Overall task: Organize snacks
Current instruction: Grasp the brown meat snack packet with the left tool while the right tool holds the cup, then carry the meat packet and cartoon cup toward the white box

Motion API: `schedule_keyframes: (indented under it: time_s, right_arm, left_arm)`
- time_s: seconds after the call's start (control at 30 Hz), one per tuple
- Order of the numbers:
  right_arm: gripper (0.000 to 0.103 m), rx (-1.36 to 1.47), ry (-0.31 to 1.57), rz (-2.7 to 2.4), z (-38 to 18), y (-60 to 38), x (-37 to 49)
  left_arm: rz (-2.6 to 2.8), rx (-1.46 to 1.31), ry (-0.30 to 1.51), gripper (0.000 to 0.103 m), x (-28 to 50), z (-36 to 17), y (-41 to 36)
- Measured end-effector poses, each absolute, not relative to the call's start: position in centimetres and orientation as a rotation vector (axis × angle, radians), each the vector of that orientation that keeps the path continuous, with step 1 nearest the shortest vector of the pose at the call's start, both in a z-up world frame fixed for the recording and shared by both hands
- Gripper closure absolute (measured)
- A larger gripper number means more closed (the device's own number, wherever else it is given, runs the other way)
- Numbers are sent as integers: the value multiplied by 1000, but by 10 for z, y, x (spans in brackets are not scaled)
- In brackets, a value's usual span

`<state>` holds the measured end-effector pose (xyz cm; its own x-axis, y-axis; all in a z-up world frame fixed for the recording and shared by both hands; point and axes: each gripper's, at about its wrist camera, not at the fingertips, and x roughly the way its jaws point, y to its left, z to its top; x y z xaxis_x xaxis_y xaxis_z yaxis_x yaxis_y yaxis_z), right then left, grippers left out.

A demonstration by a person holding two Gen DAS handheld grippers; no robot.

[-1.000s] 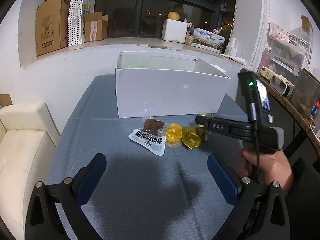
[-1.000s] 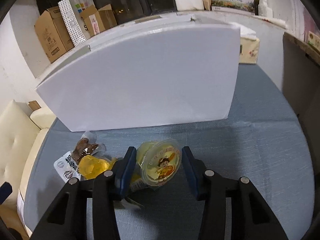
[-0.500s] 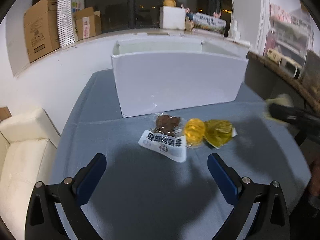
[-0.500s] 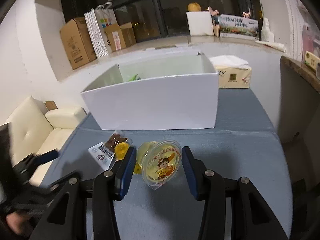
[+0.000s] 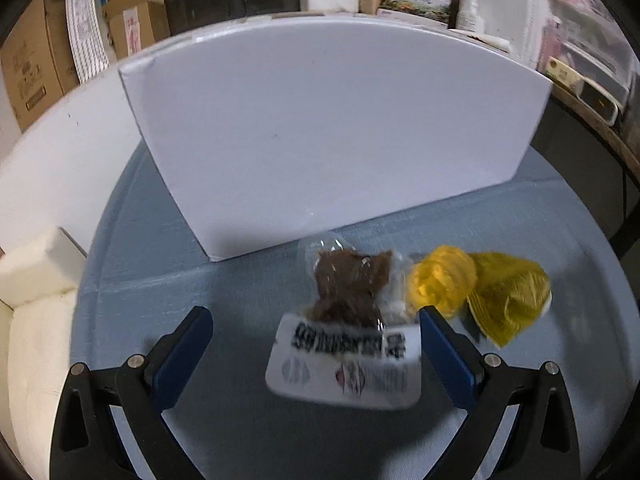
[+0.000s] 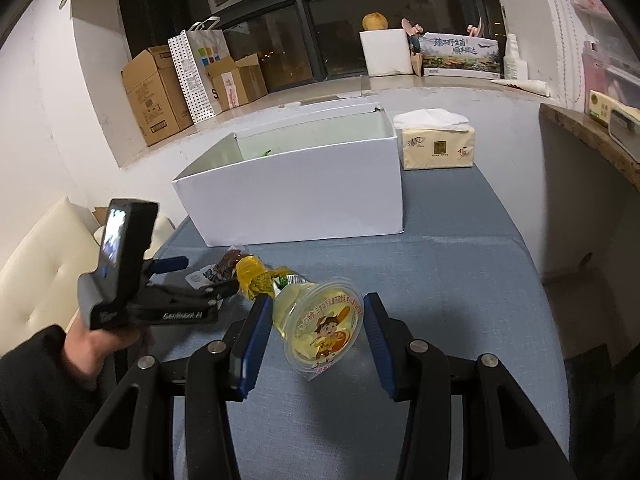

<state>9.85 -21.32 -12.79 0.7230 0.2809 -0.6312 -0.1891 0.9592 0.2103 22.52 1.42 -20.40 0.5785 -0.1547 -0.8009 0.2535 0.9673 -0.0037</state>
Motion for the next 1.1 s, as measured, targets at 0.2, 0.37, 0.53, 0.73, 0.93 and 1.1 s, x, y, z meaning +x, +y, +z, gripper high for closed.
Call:
schedule_keyframes:
  time_s: [0.2, 0.37, 0.53, 0.73, 0.93, 1.1]
  right_arm:
    - [53, 131, 721, 261, -130, -211, 102]
    - [53, 141, 724, 269, -132, -208, 102]
    - [53, 140, 717, 270, -131, -207, 101]
    - [53, 142, 707, 291, -126, -202, 101]
    - [53, 133, 682, 316, -114, -193, 109]
    - [53, 128, 644, 323, -94, -190, 137]
  left_arm:
    - [-260, 106, 921, 26, 230, -204, 11]
    - [-263, 108, 902, 44, 224, -192, 4]
    - [-291, 92, 880, 46, 208, -186, 9]
    - [-308, 26, 793, 46, 182, -156, 28]
    - [-316, -10, 657, 46, 153, -103, 44]
    - [-307, -13, 581, 46, 171, -61, 44]
